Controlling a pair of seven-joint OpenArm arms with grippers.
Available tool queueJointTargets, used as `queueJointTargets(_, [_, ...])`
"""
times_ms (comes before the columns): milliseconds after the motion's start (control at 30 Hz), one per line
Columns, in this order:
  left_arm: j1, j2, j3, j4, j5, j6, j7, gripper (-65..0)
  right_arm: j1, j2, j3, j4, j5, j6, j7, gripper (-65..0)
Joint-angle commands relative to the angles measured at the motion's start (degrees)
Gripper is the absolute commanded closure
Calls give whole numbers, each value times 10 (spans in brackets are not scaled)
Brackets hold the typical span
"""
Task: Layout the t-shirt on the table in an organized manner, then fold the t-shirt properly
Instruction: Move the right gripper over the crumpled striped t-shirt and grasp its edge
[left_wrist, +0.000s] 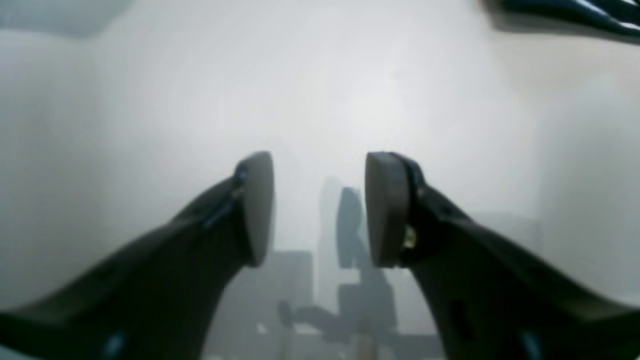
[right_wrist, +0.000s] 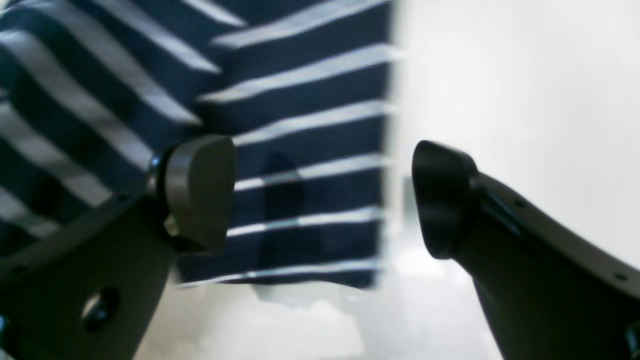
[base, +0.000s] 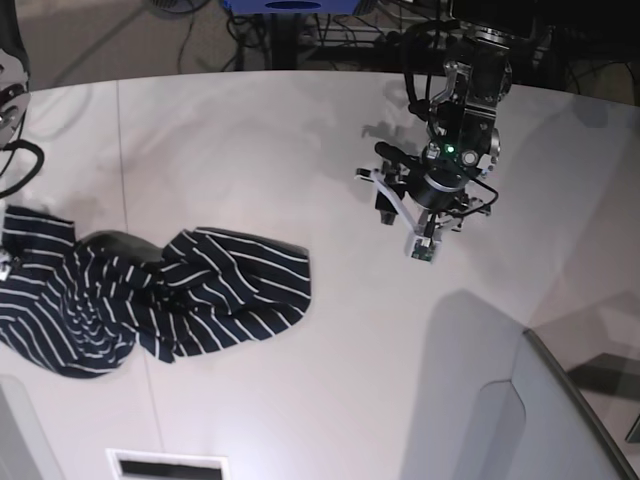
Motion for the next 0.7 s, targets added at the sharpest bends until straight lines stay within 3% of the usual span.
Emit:
queueJointTargets(0, [0,-1,-1,11,0,1,-9,-299,7,15,2,7,6,2,14,-522])
queueJointTargets(267, [31,-6,-1,68,0,1,-11,-299,-14,11,3,6,6,0,17,-521])
queueJointTargets(533, [31,-7,-1,79,0,1,-11,-299,-27,-25,4,6,6,0,30,-516])
queueJointTargets(600, [36,-8,-1,79,0,1,-11,-299,-28,-29,4,6,6,0,36,-467])
queueJointTargets(667, [38,-8,-1,79,0,1,-12,-299,-29,-32,4,5,6,0,36,-357])
